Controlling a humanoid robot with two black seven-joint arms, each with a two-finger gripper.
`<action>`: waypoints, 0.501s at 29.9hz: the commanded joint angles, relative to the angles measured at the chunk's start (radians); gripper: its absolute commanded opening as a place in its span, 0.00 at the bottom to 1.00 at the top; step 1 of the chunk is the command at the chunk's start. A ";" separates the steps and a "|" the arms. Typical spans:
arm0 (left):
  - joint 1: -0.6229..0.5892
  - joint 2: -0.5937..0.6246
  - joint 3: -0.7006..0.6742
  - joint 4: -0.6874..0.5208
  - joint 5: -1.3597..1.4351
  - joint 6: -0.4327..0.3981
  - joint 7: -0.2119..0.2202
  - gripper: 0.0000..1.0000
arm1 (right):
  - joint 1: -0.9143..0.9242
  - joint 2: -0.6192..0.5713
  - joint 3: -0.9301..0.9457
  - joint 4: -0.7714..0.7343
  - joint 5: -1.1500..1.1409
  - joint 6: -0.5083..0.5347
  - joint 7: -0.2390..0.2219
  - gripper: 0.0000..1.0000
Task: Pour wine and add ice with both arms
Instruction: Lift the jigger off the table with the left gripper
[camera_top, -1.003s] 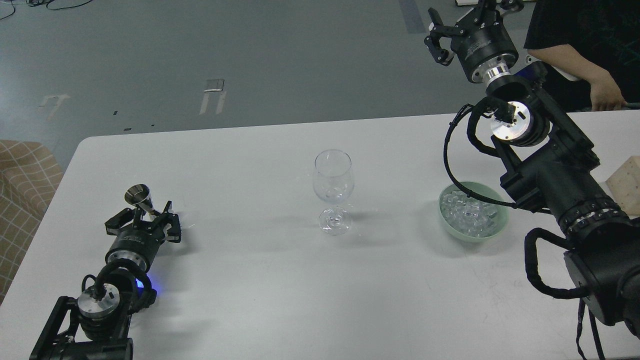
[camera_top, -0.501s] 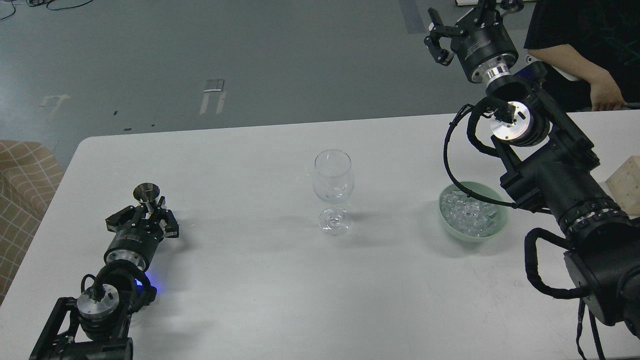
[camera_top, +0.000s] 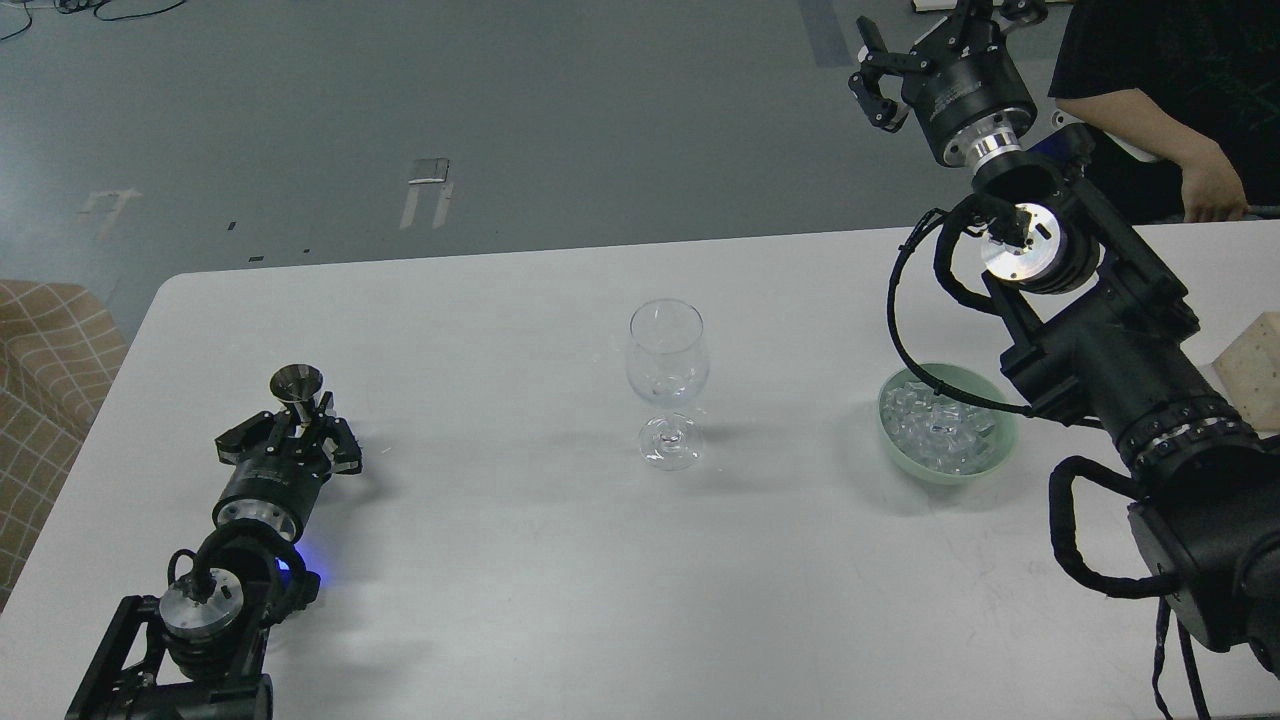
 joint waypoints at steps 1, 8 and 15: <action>-0.003 0.000 0.000 -0.005 -0.008 0.001 0.000 0.00 | 0.001 0.000 0.000 0.000 0.000 0.001 0.000 1.00; -0.022 0.003 0.000 -0.014 -0.010 -0.001 0.005 0.00 | 0.001 0.000 0.000 0.000 0.000 0.000 0.000 1.00; -0.039 0.015 0.001 -0.051 -0.037 0.005 0.011 0.00 | 0.001 0.000 0.000 0.000 0.000 0.001 0.000 1.00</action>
